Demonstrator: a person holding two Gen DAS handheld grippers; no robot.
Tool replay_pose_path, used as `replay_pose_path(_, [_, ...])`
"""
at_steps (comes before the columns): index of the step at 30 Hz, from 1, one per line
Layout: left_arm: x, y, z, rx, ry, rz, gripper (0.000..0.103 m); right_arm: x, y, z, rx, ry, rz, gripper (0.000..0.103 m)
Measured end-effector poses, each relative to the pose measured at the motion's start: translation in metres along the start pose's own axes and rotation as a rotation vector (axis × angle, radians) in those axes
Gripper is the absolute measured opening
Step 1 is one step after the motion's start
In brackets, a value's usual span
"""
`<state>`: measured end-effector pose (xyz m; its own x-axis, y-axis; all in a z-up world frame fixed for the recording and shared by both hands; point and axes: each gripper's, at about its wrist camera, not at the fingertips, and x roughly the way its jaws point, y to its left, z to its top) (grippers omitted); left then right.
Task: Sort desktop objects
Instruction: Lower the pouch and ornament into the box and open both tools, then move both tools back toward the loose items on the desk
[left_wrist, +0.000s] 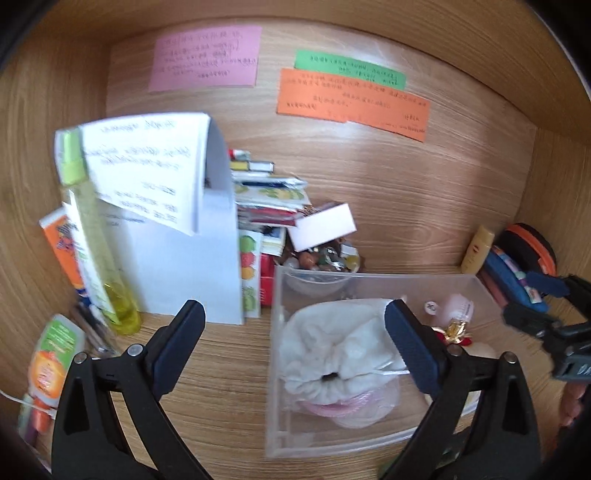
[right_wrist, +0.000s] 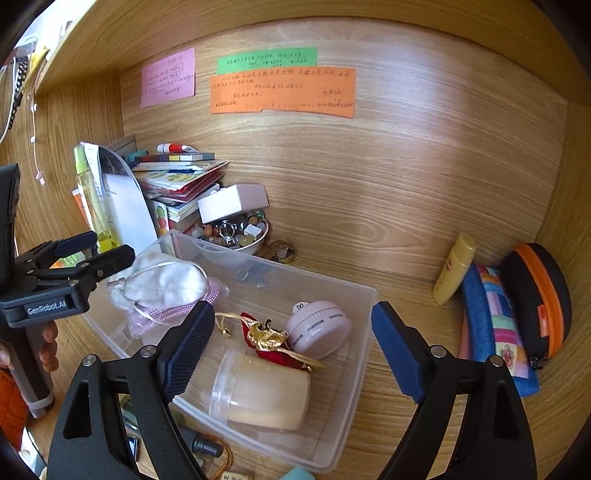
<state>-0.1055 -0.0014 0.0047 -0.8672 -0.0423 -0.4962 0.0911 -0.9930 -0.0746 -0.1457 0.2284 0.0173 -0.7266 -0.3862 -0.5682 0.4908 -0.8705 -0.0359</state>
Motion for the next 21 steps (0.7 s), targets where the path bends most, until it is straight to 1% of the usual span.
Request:
replay_pose_path(2, [-0.007,0.001,0.001,0.022,0.001,0.007,0.099,-0.008,-0.003,-0.002,0.006,-0.009,0.002,0.085])
replay_pose_path(5, [-0.021,0.001,0.002,0.06,0.007,-0.001,0.099,-0.025,-0.007,-0.007,0.006,-0.03,-0.016,0.085])
replay_pose_path(9, [-0.047,-0.001,-0.001,0.111,0.002,0.013,0.099,-0.047,-0.007,-0.022,-0.008,-0.045,-0.043,0.091])
replay_pose_path(11, [-0.058,-0.003,-0.005,0.137,0.004,0.016,0.099,-0.056,-0.007,-0.028,-0.017,-0.048,-0.057,0.092])
replay_pose_path(13, [-0.07,-0.004,-0.012,0.141,0.011,0.005,0.099,-0.067,-0.006,-0.039,-0.028,-0.049,-0.063,0.092])
replay_pose_path(15, [-0.08,-0.005,-0.021,0.135,0.027,-0.032,0.099,-0.076,-0.005,-0.048,-0.041,-0.048,-0.073,0.092])
replay_pose_path(18, [-0.094,-0.004,-0.037,0.113,0.033,-0.062,0.099,-0.086,-0.005,-0.062,-0.04,-0.035,-0.071,0.092])
replay_pose_path(21, [-0.106,-0.006,-0.054,0.137,0.054,-0.058,0.099,-0.095,-0.005,-0.078,-0.05,-0.014,-0.086,0.092])
